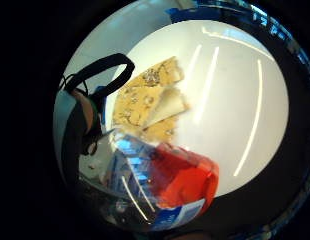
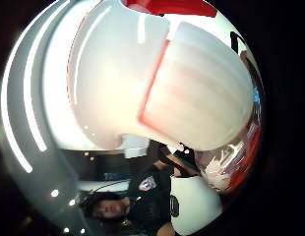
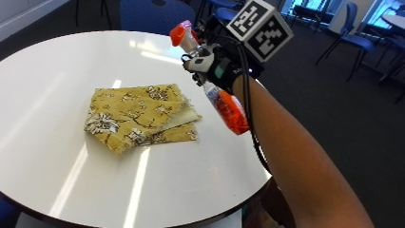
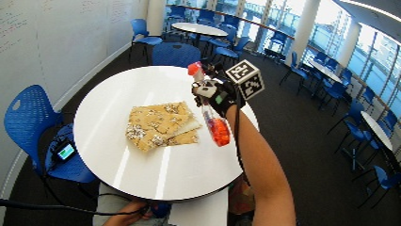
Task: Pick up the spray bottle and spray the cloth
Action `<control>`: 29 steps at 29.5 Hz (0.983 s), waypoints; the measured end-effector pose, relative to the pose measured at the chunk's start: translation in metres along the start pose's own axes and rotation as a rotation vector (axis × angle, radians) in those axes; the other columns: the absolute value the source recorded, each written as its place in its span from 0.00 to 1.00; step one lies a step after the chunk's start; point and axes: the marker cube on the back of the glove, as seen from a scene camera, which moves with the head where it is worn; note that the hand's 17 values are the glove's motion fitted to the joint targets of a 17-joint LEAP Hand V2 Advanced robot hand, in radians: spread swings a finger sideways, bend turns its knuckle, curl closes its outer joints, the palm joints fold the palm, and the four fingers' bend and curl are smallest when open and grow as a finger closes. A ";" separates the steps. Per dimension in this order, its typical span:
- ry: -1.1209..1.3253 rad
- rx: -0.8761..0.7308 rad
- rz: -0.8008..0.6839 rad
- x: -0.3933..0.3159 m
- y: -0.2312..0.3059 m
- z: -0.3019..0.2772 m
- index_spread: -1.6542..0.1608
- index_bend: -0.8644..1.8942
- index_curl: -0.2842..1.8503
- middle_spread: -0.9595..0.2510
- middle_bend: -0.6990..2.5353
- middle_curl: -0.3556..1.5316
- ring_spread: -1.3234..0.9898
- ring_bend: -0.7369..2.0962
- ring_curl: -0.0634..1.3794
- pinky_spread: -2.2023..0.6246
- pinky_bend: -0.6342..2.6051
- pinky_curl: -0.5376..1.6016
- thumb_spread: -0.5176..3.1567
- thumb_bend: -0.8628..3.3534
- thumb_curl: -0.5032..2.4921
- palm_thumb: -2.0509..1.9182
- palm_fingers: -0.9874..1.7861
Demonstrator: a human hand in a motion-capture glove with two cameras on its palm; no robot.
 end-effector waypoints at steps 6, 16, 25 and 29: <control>0.276 0.060 -0.001 -0.009 -0.011 -0.004 0.73 0.42 0.39 0.60 0.39 0.49 0.46 0.48 0.39 0.69 0.31 0.45 0.22 0.20 0.42 0.75 0.83; 0.919 -0.028 -0.058 -0.022 -0.030 -0.004 0.74 0.42 0.40 0.60 0.39 0.49 0.46 0.48 0.38 0.69 0.30 0.45 0.22 0.20 0.43 0.75 0.82; 1.519 -0.052 -0.149 -0.025 -0.030 0.017 0.74 0.43 0.41 0.61 0.39 0.49 0.47 0.47 0.38 0.69 0.30 0.45 0.22 0.20 0.43 0.75 0.82; 1.645 -0.071 -0.182 -0.024 -0.029 0.033 0.74 0.43 0.41 0.61 0.39 0.49 0.46 0.47 0.38 0.69 0.30 0.45 0.22 0.20 0.43 0.75 0.82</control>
